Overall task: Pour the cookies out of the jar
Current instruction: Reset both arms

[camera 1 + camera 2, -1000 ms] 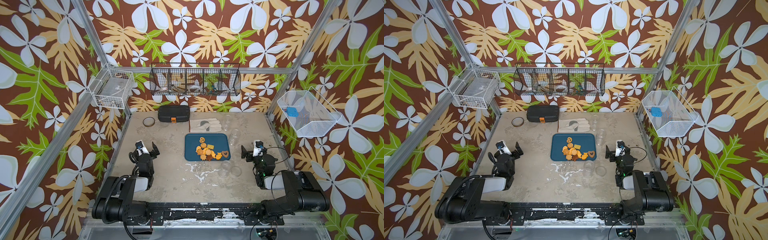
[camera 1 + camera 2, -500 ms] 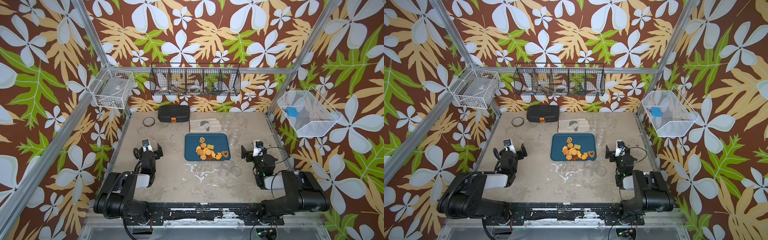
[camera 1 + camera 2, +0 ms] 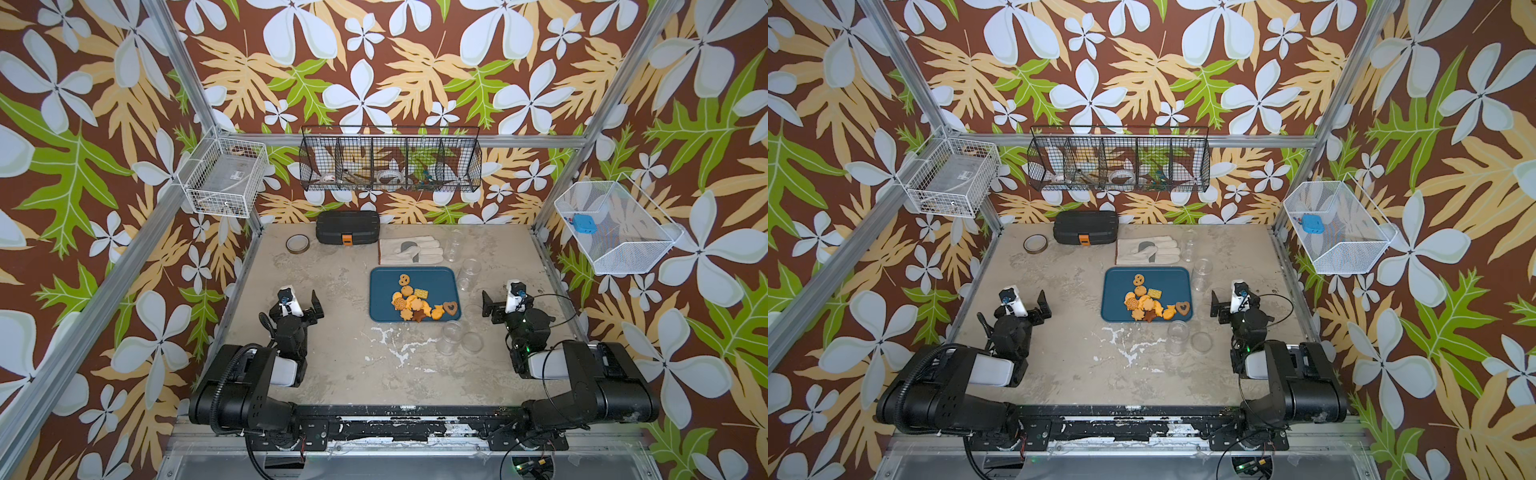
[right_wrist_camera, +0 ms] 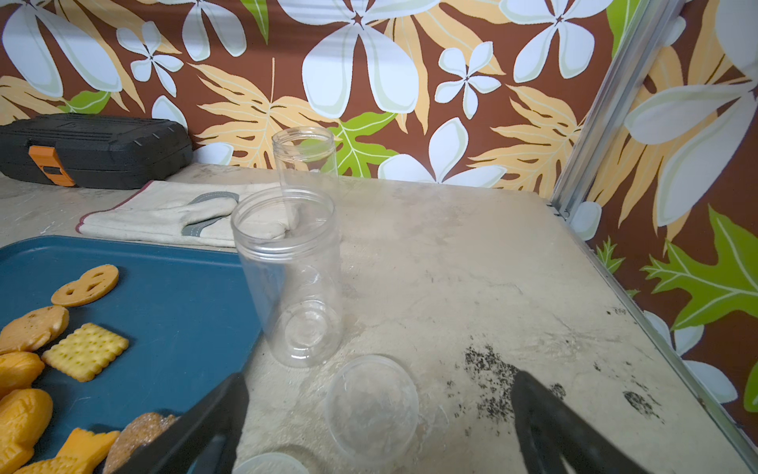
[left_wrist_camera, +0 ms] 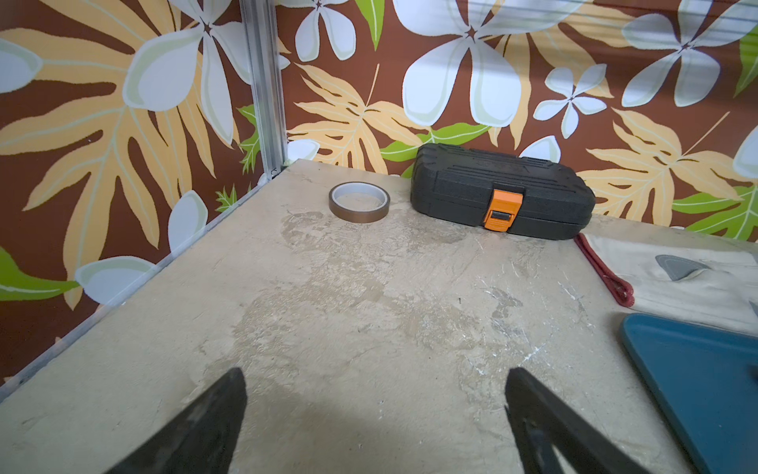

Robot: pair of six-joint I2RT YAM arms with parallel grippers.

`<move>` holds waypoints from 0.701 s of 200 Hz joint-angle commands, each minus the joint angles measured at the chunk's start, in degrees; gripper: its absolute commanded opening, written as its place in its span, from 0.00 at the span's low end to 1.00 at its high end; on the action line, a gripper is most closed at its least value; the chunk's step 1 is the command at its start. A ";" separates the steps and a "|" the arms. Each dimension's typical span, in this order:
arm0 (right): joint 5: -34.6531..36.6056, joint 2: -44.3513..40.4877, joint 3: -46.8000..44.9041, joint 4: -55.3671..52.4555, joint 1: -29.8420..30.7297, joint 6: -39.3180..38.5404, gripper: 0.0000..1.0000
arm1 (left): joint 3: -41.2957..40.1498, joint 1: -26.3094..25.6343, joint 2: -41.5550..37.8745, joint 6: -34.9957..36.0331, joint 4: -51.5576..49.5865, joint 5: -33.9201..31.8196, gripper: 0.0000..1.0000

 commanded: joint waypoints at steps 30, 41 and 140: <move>0.46 -0.06 0.14 0.60 0.07 -0.07 1.00 | -0.11 0.01 0.21 0.53 3.73 0.02 1.00; 0.47 -0.04 0.14 0.52 0.08 -0.09 1.00 | -0.14 0.01 0.20 0.60 3.86 0.03 1.00; 0.53 -0.02 0.24 0.37 0.17 -0.21 1.00 | -0.13 0.02 0.27 0.60 3.87 0.03 1.00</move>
